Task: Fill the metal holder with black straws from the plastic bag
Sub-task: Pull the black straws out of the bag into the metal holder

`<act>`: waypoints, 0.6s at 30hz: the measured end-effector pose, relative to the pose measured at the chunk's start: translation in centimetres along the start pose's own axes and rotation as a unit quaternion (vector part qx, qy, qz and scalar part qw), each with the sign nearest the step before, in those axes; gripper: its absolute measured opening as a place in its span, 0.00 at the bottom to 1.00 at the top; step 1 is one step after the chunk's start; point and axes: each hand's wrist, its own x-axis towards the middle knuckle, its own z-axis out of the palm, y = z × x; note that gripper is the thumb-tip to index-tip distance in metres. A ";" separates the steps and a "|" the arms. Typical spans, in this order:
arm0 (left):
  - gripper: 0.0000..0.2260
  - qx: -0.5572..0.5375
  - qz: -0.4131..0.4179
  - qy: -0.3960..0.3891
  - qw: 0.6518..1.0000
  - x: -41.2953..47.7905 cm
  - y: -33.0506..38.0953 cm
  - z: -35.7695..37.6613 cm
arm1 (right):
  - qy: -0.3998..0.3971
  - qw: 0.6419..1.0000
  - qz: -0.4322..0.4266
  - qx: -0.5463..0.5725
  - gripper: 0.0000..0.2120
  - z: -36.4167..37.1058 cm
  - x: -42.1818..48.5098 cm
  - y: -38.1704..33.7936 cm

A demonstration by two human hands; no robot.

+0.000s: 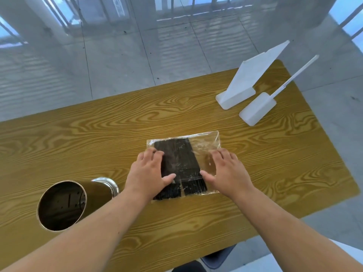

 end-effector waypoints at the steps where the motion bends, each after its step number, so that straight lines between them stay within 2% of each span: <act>1: 0.43 -0.017 -0.040 0.009 0.999 0.0 0.1 0.1 | 0.016 0.999 0.027 0.026 0.41 0.1 0.2 0.0; 5: 0.48 -0.145 -0.181 -0.025 0.972 0.1 0.8 0.0 | 0.038 0.969 0.151 0.194 0.44 -0.5 1.3 -0.5; 8: 0.47 -0.218 -0.230 -0.038 0.948 0.7 1.3 0.2 | 0.010 0.932 0.207 0.299 0.45 -1.2 2.1 -1.0; 10: 0.44 -0.262 -0.242 -0.042 0.933 1.1 1.5 0.4 | -0.012 0.911 0.232 0.339 0.42 -1.3 2.5 -1.0; 12: 0.40 -0.297 -0.246 -0.042 0.922 1.5 1.4 0.6 | -0.027 0.896 0.250 0.366 0.34 -1.3 2.7 -0.6; 16: 0.34 -0.331 -0.229 -0.044 0.914 1.6 0.8 0.4 | -0.040 0.878 0.246 0.408 0.06 -1.1 3.2 0.3; 18: 0.33 -0.347 -0.216 -0.036 0.912 1.5 0.6 0.1 | -0.043 0.871 0.231 0.431 0.02 -1.5 3.1 0.3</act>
